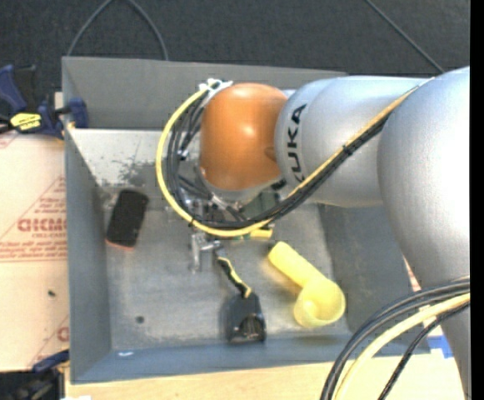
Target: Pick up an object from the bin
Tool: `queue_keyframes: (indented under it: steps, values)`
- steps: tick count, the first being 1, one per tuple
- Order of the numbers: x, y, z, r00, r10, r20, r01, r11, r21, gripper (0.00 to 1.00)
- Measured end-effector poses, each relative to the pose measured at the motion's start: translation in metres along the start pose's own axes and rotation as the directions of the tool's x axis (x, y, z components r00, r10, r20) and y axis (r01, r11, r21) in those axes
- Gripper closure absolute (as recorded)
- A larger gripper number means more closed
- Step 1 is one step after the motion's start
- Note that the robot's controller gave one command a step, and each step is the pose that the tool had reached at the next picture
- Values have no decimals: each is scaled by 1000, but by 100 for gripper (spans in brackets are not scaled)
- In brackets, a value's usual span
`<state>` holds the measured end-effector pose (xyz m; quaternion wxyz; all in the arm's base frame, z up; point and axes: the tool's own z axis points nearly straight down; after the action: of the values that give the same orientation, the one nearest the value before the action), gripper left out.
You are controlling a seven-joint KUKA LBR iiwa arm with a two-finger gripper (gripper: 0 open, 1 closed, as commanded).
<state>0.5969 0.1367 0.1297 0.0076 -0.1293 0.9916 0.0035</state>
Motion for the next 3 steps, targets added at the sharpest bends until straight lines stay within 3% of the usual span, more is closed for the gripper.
queue_keyframes:
  steps: [1, 2, 3]
  values:
    - [-3, -100, 28, 990, -139, -5, 139, 990, 4, 0]
    - [-18, -83, 58, 974, -225, 5, 225, 974, -1, 0]
    - [-12, -166, 59, 999, -41, -6, 41, 999, 3, 100]
